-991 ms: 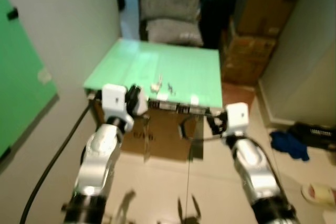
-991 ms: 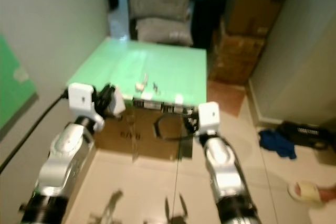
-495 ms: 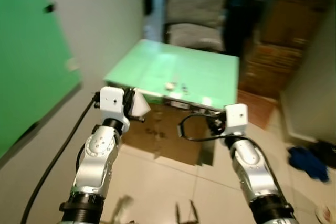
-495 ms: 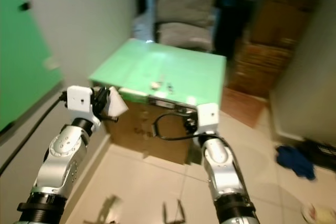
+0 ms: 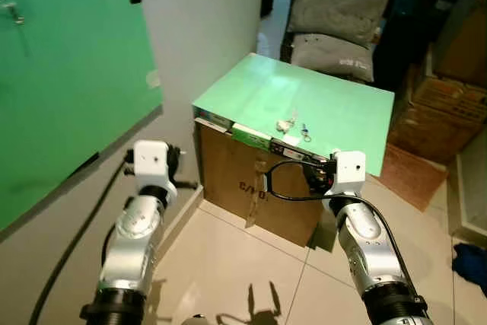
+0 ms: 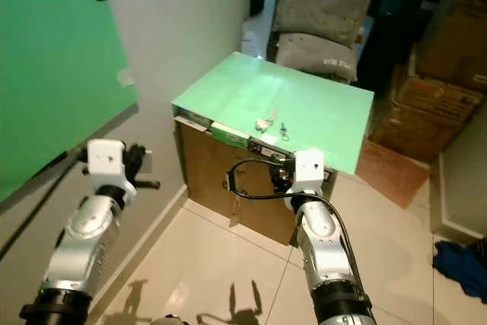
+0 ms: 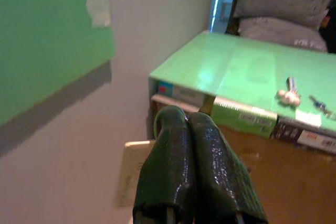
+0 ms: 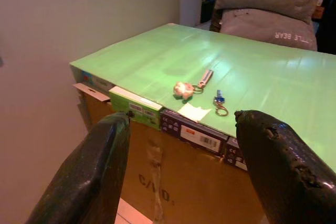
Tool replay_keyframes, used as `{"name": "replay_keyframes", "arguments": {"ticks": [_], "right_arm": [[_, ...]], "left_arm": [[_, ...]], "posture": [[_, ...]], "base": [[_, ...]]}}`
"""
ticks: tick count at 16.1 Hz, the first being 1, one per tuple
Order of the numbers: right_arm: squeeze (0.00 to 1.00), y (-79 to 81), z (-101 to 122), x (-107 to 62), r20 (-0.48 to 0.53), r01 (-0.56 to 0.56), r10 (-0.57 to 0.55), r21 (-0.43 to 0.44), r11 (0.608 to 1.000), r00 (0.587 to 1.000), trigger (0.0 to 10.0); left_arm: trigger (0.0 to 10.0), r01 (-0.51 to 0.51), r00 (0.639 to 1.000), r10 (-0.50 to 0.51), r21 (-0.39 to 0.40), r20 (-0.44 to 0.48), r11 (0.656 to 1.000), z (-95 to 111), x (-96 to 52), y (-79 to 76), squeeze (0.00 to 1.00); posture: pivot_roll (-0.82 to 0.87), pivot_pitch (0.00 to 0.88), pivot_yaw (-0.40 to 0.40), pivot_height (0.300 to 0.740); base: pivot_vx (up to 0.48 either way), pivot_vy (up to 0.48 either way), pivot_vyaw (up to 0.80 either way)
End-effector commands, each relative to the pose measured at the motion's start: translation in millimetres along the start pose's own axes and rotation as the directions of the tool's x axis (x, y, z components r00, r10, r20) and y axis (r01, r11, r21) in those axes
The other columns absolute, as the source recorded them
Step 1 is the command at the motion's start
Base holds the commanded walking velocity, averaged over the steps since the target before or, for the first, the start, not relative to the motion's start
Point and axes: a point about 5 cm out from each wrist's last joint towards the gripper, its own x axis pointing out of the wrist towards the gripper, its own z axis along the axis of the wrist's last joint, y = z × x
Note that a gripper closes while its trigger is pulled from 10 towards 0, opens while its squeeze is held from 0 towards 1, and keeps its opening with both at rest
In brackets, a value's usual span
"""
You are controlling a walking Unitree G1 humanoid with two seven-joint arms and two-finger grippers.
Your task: Hang keys on a hook
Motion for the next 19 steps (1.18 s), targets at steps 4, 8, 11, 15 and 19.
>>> {"name": "replay_keyframes", "arguments": {"ticks": [4,8,11,15,19], "right_arm": [[0.2,2.9,3.5,-0.9,0.007,-0.052,0.052,-0.027,0.998,0.999,10.0],[0.2,-5.9,4.2,-1.4,0.007,-0.025,0.025,-0.03,0.999,1.0,10.0],[0.2,-2.2,3.4,-3.1,0.01,-0.024,0.024,-0.021,0.999,1.0,10.0],[0.22,7.0,2.9,-2.5,0.005,-0.084,0.084,-0.046,0.995,0.996,10.0],[0.25,10.4,6.6,0.7,0.019,-0.105,0.106,-0.052,0.993,0.994,10.0]], "left_arm": [[10.0,-0.008,0.999,0.006,0.038,0.042,0.999,5.2,-4.1,-3.8,0.0],[10.0,0.028,0.998,-0.028,0.005,0.061,1.0,9.1,-4.9,-16.9,0.0],[10.0,0.025,0.998,-0.027,0.029,0.048,0.999,6.9,-3.3,-16.0,0.0],[10.0,0.001,0.998,-0.004,0.043,0.064,0.999,10.8,-0.9,-13.8,0.0],[10.0,-0.016,0.998,0.015,0.01,0.068,1.0,10.5,-0.8,-13.9,0.0]], "posture": [[0.08,0.017,-0.035,0.74],[0.07,0.027,-0.021,0.74],[0.07,0.027,-0.018,0.74],[0.08,0.017,-0.042,0.74],[0.09,0.0,-0.05,0.74]], "base": [[0.0,-0.067,0.66],[0.0,0.0,0.66],[0.0,0.0,0.66],[0.0,0.0,0.66],[0.0,0.0,0.66]]}}
